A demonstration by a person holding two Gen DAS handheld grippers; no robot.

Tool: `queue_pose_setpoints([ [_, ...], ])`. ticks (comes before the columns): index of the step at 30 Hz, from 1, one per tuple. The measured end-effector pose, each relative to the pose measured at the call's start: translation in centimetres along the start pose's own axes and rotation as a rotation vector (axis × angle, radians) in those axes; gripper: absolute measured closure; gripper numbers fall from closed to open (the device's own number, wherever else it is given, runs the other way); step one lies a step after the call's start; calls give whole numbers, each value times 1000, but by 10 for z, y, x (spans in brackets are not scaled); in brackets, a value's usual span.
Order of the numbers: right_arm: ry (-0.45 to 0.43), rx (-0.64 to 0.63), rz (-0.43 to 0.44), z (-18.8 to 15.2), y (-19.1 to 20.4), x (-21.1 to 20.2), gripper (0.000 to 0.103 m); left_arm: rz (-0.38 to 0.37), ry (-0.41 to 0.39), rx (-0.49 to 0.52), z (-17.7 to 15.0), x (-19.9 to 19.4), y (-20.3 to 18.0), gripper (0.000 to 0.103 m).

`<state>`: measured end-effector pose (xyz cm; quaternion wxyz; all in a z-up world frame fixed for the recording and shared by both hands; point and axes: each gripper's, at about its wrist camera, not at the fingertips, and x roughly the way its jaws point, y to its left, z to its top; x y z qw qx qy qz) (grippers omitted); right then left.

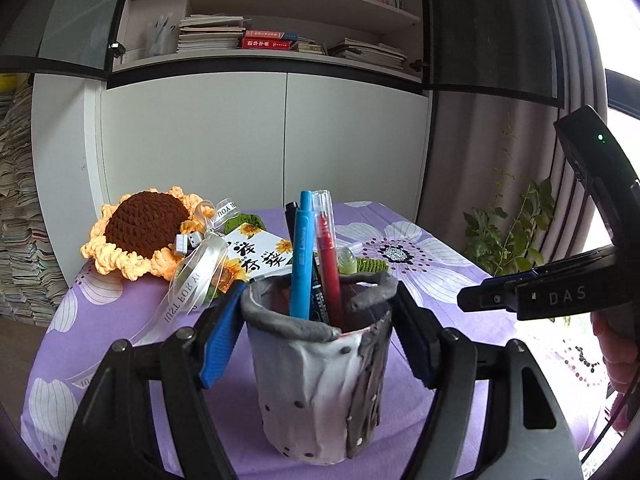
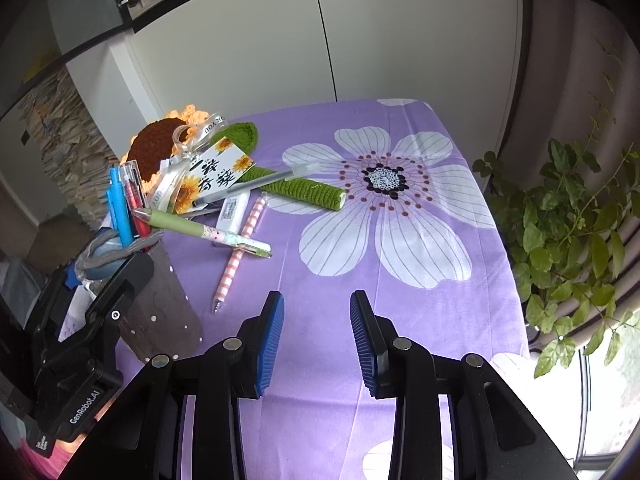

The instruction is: Organize stationery

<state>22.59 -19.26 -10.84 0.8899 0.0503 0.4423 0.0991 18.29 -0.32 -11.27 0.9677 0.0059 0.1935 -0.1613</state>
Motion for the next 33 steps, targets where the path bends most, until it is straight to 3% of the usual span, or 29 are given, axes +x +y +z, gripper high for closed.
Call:
queue_pose_setpoints([
  [4, 0, 3, 9, -4, 1, -3, 68, -25, 59, -36, -6, -2, 5, 32],
  [7, 0, 5, 18, -7, 4, -6, 68, -32, 109, -52, -13, -1, 5, 24],
  [18, -22, -22, 21, -23, 19, -27, 68, -11, 101, -22, -21, -21, 1, 19],
  [33, -63, -35, 14, -44, 37, -59, 68, 3, 65, -111, -18, -76, 18, 13],
])
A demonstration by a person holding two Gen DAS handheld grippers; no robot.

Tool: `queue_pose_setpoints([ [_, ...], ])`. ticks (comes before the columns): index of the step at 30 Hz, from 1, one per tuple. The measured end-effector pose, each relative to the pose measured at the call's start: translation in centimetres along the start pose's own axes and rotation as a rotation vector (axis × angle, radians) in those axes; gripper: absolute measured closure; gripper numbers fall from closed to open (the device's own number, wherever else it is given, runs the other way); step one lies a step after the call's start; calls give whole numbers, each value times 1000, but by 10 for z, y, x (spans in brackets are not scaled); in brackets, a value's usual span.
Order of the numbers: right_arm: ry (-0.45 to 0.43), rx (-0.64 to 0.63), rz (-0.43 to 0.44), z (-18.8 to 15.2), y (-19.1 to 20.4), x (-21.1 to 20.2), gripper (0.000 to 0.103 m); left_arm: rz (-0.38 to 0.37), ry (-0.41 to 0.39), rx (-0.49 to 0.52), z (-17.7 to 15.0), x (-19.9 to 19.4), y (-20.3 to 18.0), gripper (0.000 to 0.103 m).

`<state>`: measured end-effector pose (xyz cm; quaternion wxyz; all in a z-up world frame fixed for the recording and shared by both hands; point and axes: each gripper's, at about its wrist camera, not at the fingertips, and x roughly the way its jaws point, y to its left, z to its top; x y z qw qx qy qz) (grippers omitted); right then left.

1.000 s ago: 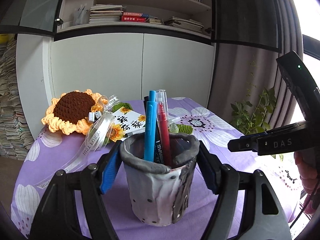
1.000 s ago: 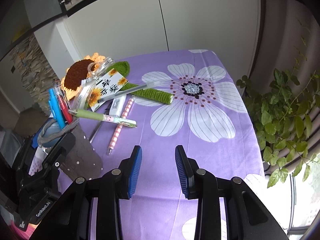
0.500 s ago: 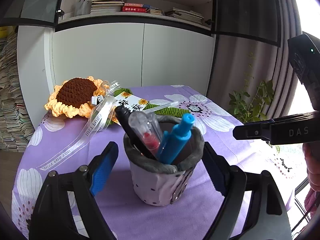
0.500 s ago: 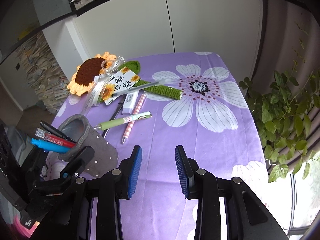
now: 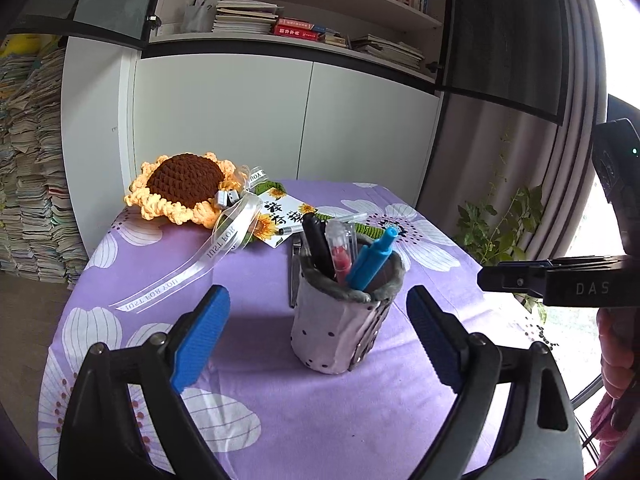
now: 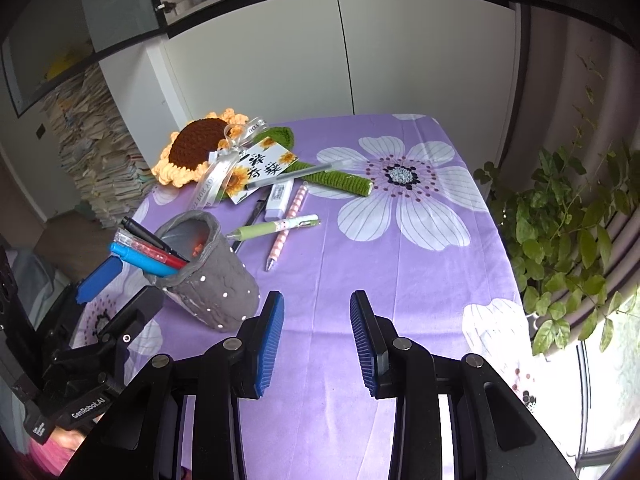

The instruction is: Organize stationery

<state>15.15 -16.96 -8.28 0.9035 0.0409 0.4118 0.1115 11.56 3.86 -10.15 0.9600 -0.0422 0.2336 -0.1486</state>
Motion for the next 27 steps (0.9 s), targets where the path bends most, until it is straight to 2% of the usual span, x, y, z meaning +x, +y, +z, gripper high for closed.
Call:
queue_pose_setpoints([
  [2, -12, -2, 0, -4, 5, -7, 68, 7, -13, -6, 2, -11, -1, 13],
  [7, -79, -15, -8, -12, 19, -34, 68, 69, -42, 10, 18, -46, -13, 2],
  [12, -213, -63, -49, -21, 40, -76, 68, 149, -54, 43, 35, -77, -27, 1],
  [17, -349, -81, -71, -30, 56, -119, 67, 168, -54, 26, 47, -102, -36, 1],
  [18, -372, -83, -69, -32, 59, -127, 63, 172, -64, 30, 47, -108, -37, 1],
  [20, -425, -87, -63, -37, 64, -142, 33, 187, -88, 45, 48, -117, -42, 1],
  [23, -535, -95, -86, -47, 73, -163, 29, 201, -103, 59, 47, -126, -48, 1],
  [27, -585, -121, -124, -53, 83, -179, 29, 193, -96, 50, 47, -137, -49, 1],
])
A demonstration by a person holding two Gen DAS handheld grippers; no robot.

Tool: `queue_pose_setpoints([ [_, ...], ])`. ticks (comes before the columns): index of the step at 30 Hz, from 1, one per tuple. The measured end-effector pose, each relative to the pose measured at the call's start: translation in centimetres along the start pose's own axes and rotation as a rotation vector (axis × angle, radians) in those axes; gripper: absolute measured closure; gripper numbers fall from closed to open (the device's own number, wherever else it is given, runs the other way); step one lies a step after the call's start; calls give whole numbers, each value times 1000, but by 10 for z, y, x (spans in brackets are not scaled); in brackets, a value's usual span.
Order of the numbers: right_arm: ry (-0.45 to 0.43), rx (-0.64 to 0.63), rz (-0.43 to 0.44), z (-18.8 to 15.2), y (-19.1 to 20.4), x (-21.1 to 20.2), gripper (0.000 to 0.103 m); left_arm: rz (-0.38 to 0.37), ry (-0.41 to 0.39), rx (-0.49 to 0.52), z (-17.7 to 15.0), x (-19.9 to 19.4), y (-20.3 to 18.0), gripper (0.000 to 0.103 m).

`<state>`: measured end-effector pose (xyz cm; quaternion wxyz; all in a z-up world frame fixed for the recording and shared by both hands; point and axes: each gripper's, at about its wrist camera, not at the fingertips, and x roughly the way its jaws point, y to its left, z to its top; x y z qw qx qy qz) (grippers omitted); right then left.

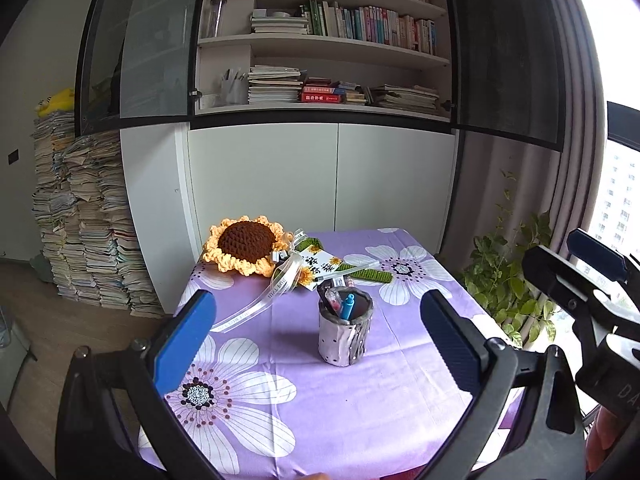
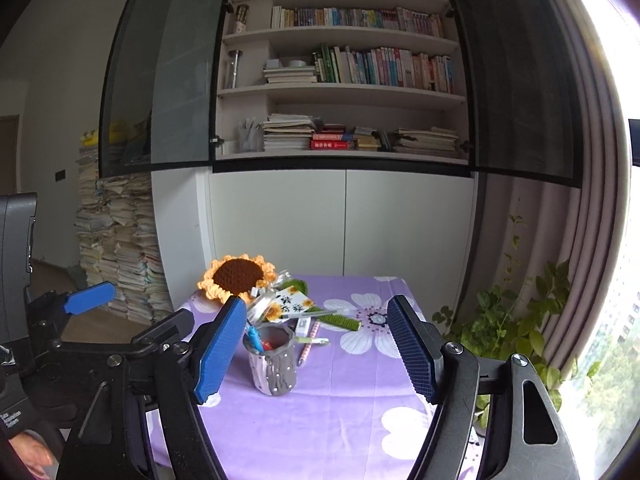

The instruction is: Organize stationery

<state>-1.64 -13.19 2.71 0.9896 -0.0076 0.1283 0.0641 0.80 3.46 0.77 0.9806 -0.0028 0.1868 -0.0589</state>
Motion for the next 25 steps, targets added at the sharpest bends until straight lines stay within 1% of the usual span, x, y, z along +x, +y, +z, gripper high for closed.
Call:
queue_pose_setpoints([
  [3, -10, 6, 11, 1, 3, -8, 29, -1, -3, -16, 1, -7, 2, 1],
  [5, -16, 3, 10, 0, 4, -13, 26, 4, -11, -24, 1, -13, 4, 1],
  [10, -42, -7, 4, -1, 7, -25, 24, 17, -31, -14, 2, -22, 3, 1],
  [25, -50, 17, 7, -4, 2, -34, 24, 26, -53, 15, -2, -31, -2, 1],
])
